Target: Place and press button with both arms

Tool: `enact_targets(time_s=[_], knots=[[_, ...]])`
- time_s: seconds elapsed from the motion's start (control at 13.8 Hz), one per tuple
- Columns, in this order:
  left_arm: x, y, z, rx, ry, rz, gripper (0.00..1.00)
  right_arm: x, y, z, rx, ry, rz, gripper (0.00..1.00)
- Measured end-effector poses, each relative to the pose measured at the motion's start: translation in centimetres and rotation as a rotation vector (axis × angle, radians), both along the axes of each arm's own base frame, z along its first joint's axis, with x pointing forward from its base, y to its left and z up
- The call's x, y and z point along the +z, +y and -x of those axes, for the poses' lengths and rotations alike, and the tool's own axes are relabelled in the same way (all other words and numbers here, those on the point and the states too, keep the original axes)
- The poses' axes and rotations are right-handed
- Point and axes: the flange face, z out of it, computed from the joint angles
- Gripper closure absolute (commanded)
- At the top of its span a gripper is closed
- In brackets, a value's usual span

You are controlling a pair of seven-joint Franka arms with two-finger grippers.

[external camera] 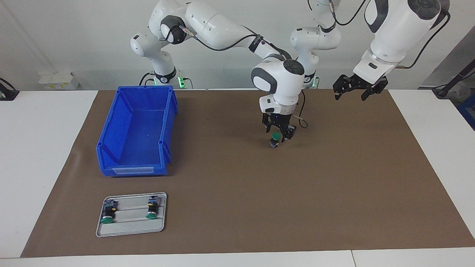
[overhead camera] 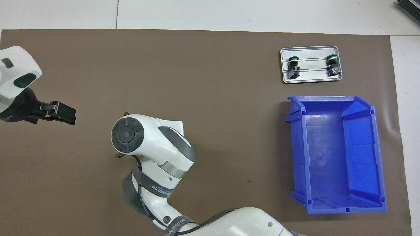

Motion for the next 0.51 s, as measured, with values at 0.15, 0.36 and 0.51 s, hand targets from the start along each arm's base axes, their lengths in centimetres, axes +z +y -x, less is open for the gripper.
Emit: enact_targets(time_s=[0.15,0.36,0.51], knots=[[0.0,0.7,-0.2,0.014,-0.026,-0.054,0.02,-1.4,0.0,0.2,-0.017,-0.01,-0.017,0.18],[0.3,1.3,-0.1,0.031,-0.037,-0.075,0.01,-2.7,-0.3,0.6,-0.039,-0.013,-0.025,0.19],[0.5,1.8,0.0,0.04,-0.04,-0.076,0.0,-2.6,-0.5,0.7,-0.039,-0.013,-0.025,0.2]])
